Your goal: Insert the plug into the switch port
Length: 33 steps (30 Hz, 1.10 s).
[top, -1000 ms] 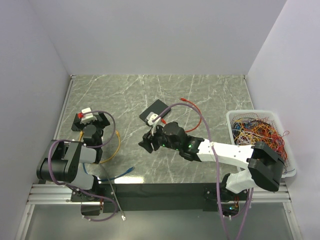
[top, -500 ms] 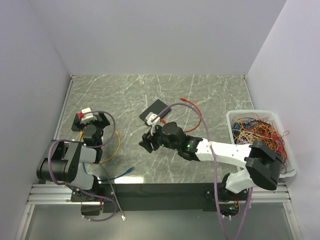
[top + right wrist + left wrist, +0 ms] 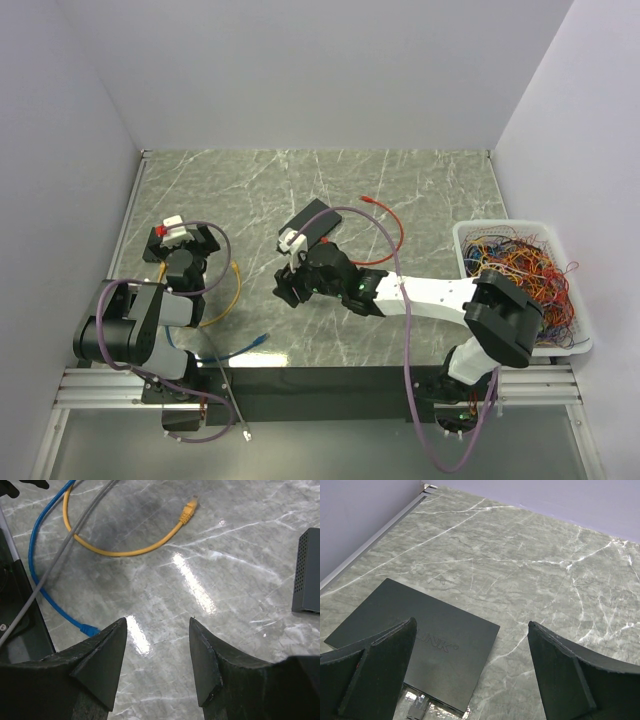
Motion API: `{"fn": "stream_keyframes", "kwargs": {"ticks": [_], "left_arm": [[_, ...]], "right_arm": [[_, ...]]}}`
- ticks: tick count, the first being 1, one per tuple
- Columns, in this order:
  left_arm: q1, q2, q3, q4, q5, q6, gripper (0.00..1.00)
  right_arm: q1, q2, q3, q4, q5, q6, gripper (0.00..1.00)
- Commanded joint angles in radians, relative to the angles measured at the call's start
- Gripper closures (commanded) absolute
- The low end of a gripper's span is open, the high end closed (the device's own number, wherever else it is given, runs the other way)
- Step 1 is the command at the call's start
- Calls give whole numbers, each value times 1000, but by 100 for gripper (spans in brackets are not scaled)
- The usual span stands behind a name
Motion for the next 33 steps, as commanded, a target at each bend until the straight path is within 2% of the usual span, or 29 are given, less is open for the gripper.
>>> {"fn": "stream_keyframes", "kwargs": {"ticks": [1, 12, 18, 24, 33], "left_arm": [[5, -4, 22, 44, 19, 8, 1], [3, -4, 22, 43, 19, 7, 1], [5, -2, 22, 44, 19, 8, 1], [5, -4, 22, 44, 19, 7, 1], [5, -2, 22, 44, 18, 8, 1]], "right_arm": [[-2, -21, 29, 15, 13, -2, 40], [-2, 0, 54, -10, 7, -2, 42], [-5, -38, 25, 13, 35, -1, 42], [-31, -69, -3, 25, 160, 37, 41], [-39, -53, 16, 18, 114, 39, 40]]}}
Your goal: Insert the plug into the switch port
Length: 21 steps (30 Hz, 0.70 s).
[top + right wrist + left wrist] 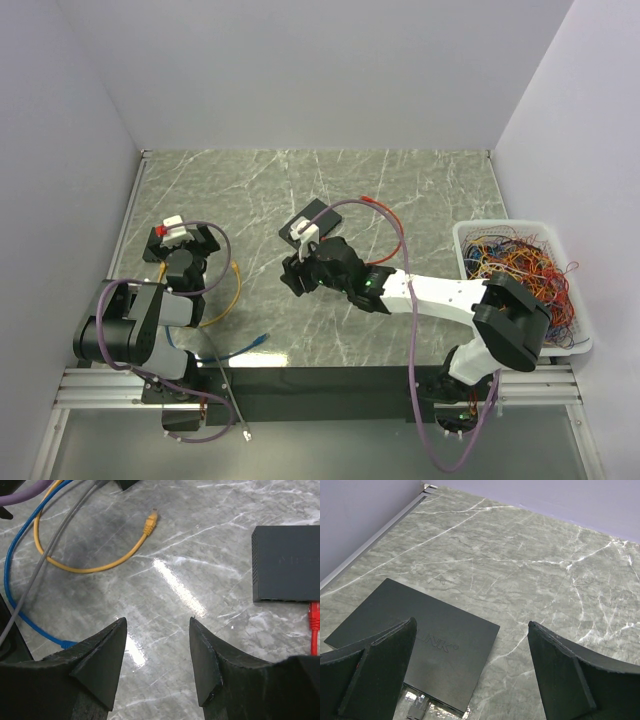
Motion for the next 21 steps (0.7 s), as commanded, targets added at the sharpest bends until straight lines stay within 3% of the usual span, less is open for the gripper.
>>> {"fn": "stream_keyframes", "kwargs": {"ticks": [1, 21], "left_arm": [[3, -4, 22, 44, 19, 7, 1], [5, -4, 22, 44, 19, 8, 1]], "right_arm": [[-2, -14, 27, 21, 13, 5, 40], [0, 76, 89, -19, 1, 4, 41]]}}
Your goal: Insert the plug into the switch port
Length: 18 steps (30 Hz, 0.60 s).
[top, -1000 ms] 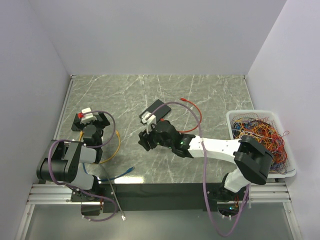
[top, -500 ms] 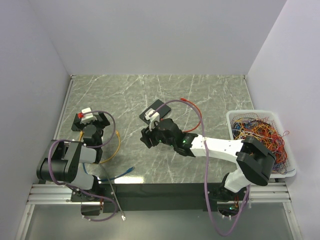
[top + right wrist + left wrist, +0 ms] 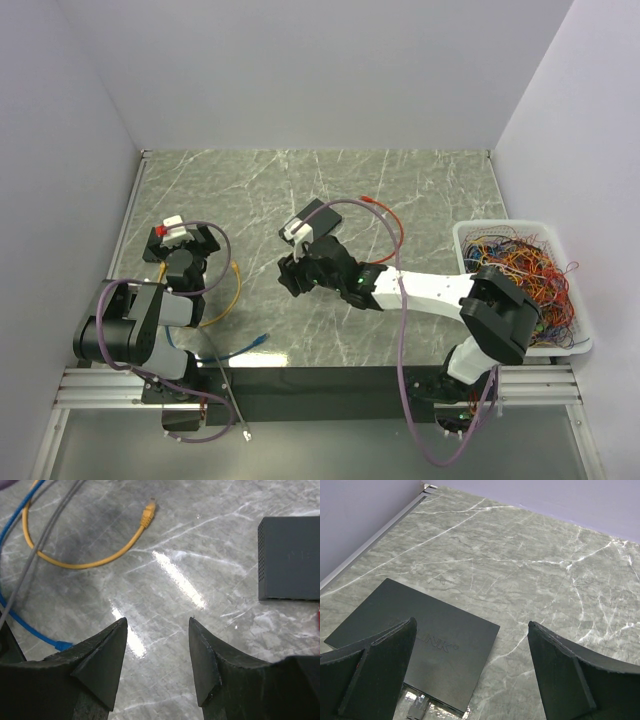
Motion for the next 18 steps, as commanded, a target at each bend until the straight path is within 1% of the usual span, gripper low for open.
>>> {"fn": "stream_keyframes", "kwargs": {"ticks": [1, 4, 18], "left_arm": [[5, -4, 22, 43, 19, 8, 1], [5, -5, 22, 44, 19, 8, 1], [5, -4, 22, 44, 19, 7, 1]], "right_arm": [[0, 16, 60, 3, 3, -1, 41], [-2, 26, 83, -13, 6, -9, 41], [0, -9, 33, 30, 18, -11, 41]]}}
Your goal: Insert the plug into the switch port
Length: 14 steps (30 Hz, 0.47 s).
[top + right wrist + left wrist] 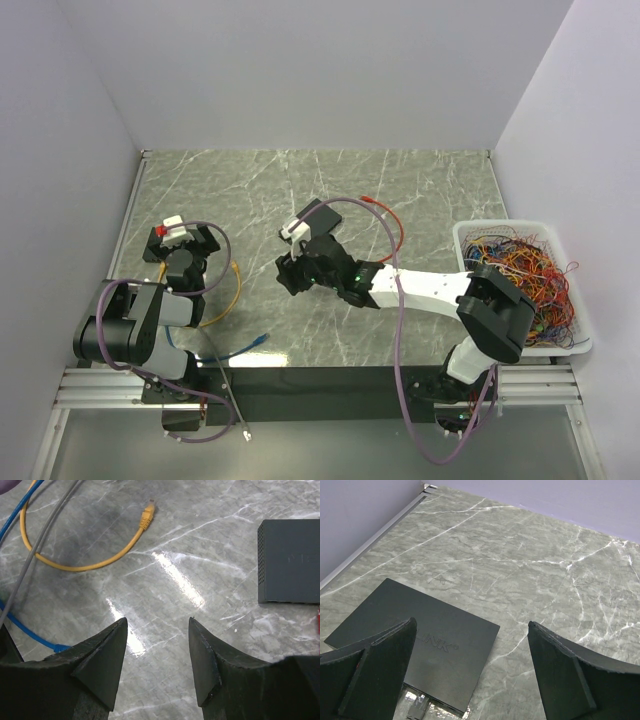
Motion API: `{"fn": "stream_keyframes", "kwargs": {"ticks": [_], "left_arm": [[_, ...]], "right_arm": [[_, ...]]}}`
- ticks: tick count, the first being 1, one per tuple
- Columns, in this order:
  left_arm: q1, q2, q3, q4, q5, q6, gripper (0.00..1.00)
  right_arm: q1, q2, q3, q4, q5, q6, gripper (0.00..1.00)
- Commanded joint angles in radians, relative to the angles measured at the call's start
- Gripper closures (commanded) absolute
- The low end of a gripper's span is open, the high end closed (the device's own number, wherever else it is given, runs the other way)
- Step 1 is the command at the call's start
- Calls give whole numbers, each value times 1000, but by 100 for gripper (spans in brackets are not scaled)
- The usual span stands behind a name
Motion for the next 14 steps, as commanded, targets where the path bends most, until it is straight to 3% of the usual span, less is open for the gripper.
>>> {"fn": "stream_keyframes", "kwargs": {"ticks": [1, 14], "left_arm": [[5, -2, 22, 44, 18, 7, 1], [5, -4, 22, 44, 18, 7, 1]], "right_arm": [[-2, -35, -4, 52, 19, -6, 41], [-2, -120, -107, 160, -1, 8, 41]]}}
